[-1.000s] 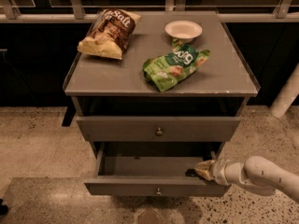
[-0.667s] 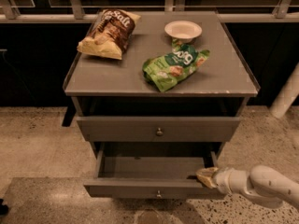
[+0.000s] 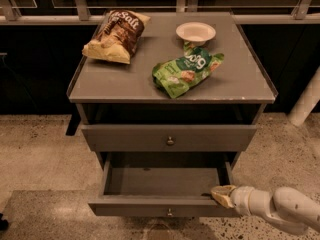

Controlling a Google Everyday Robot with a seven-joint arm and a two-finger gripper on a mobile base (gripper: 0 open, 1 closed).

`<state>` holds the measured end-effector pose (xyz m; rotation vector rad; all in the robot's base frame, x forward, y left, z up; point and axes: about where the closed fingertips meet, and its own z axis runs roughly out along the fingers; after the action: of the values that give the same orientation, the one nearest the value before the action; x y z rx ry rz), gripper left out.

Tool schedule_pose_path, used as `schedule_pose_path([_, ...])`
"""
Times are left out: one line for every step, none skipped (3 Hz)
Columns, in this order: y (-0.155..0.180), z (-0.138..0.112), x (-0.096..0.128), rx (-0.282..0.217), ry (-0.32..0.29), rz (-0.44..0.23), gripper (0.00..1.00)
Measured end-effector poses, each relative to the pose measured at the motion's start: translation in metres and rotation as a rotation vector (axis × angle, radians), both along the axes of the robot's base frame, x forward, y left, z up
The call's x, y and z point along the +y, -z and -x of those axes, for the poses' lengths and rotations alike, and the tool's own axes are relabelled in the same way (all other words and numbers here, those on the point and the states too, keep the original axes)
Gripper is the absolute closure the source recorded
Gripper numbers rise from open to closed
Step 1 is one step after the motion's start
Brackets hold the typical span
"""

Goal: Open middle drawer

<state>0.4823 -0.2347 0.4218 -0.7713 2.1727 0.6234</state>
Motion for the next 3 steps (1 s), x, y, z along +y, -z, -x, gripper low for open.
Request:
schedule_pose_path([-0.0340, -0.0127, -0.0159, -0.121, 0.079, -0.082, 1.00])
schedule_pose_path([-0.0402, -0.0143, -0.0149, -0.134, 0.081, -0.087, 0.81])
schedule_pose_path([-0.0399, -0.0143, -0.0148, -0.134, 0.080, -0.086, 0.58])
